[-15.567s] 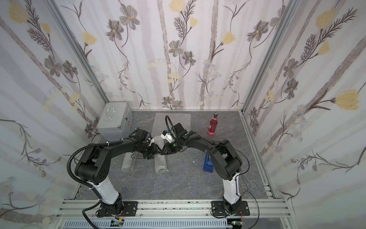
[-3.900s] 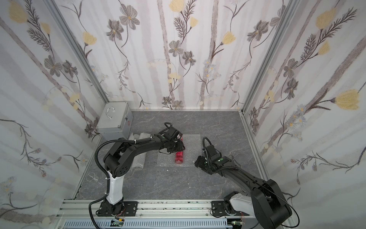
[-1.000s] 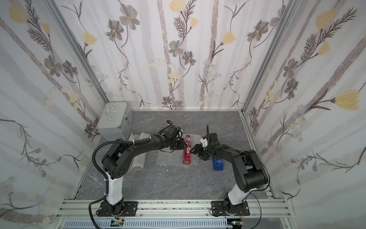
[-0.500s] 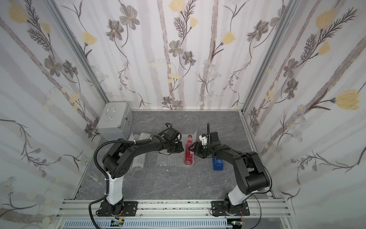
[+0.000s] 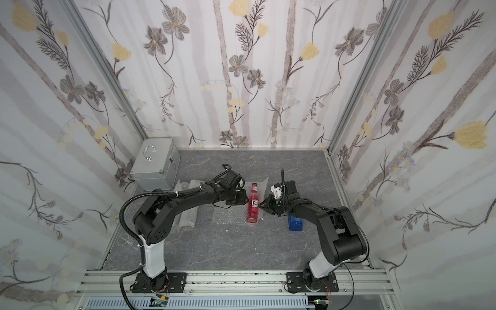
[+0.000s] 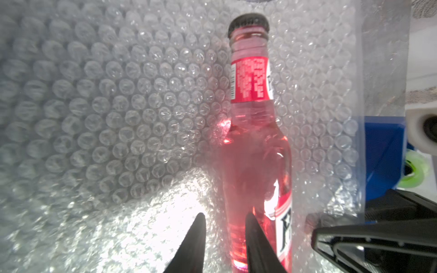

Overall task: Wrap wine bottles in bubble wrap
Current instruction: Wrap the wine bottle in bubble wrap.

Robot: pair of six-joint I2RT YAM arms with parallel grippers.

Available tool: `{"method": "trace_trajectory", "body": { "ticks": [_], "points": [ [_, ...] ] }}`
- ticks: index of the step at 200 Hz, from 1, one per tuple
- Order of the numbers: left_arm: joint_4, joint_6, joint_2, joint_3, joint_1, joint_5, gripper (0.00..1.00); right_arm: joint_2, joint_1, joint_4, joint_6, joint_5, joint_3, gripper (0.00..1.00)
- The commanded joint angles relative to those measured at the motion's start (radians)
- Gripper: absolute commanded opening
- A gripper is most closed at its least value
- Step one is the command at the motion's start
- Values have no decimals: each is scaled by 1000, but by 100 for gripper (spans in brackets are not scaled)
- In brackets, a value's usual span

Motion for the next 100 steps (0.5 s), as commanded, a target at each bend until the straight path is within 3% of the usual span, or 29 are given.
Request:
{"method": "trace_trajectory", "body": {
  "ticks": [1, 14, 40, 100],
  "points": [
    [-6, 36, -35, 7, 5, -16, 40, -18, 7, -35, -22, 31, 16, 12],
    [6, 61, -55, 1, 7, -6, 45, -21, 24, -55, -33, 36, 41, 9],
    [31, 101, -83, -1, 19, 20, 46, 1, 69, -96, -54, 52, 96, 9],
    [43, 133, -82, 29, 55, 63, 47, 104, 159, -109, -48, 65, 198, 26]
  ]
}}
